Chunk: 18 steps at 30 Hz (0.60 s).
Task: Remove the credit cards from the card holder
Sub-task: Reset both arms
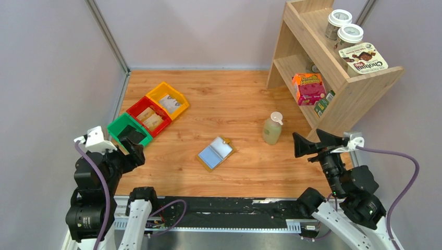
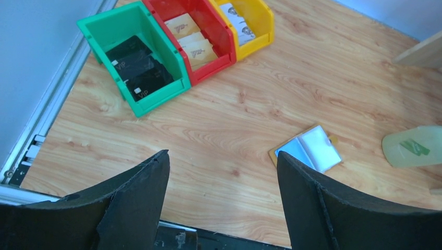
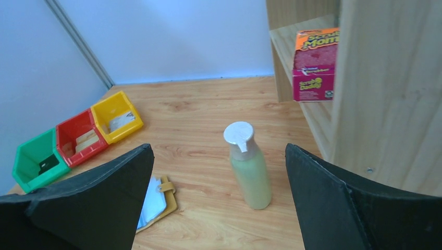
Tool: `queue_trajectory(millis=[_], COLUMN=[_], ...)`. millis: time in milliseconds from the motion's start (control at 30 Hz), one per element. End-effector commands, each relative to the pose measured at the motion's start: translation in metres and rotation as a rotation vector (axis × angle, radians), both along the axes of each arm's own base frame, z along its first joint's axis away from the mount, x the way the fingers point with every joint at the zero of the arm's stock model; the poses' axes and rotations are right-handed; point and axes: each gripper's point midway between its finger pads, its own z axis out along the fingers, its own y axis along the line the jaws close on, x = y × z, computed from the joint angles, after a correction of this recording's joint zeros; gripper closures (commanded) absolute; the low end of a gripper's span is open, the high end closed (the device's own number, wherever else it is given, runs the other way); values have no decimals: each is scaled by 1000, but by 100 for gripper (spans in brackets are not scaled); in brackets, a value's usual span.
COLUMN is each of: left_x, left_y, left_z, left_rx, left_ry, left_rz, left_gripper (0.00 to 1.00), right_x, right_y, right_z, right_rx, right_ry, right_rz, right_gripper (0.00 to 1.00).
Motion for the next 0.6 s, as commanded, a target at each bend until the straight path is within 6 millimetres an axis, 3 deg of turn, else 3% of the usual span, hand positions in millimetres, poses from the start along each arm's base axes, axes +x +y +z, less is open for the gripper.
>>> queue_trajectory(millis=[0, 567], left_x=[-2, 1], left_y=[-1, 3], left_z=[-18, -25], left_rx=[-24, -76], left_ry=[22, -43], left_rz=[6, 68], left_gripper=[18, 18], right_x=[-3, -7], right_y=[-26, -45], right_z=[0, -2], right_rx=[30, 55], right_ry=[-40, -41], right_rz=[-102, -180], right_gripper=[0, 0])
